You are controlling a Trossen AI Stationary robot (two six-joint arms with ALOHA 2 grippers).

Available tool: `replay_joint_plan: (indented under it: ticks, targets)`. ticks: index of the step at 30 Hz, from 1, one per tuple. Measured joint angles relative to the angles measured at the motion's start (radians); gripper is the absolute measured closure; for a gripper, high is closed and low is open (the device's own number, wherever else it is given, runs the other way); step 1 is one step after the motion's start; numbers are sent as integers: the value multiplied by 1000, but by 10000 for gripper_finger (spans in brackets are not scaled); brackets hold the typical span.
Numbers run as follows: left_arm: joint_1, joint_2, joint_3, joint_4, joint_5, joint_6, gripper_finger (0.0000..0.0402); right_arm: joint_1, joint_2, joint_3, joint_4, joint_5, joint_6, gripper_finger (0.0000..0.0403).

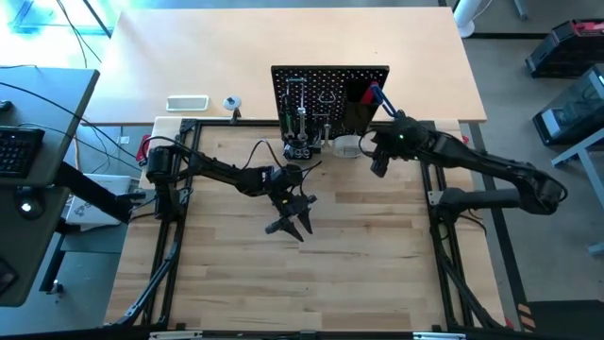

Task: Hang tools onto peg board
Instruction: Return to Home Position

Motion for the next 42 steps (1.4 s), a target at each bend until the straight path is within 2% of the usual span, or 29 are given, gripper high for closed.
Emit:
replay_joint_plan:
  ticks: [4, 11, 16, 22, 30, 35, 42]
  targets:
    - [0, 0, 0, -40, -58, 23, 229, 53, -52, 0, -37, 0, 59, 193]
    - [-8, -59, 0, -221, -277, 112, 229, 199, -135, 0, -64, 3, 135, 193]
    - [-13, -162, 0, -334, -301, 157, 237, 312, -212, 0, -31, 81, 151, 193]
    - [18, -301, -7, -471, -326, 182, 266, 450, -298, 0, 14, 160, 173, 193]
    - [132, -617, -191, -452, -442, 129, 295, 616, -382, 0, 25, 287, 171, 193]
    - [202, -875, -365, -327, -433, 57, 301, 692, -420, 0, 32, 356, 166, 193]
    - [233, -1192, -568, -213, -435, -42, 301, 784, -427, 0, 27, 431, 164, 193]
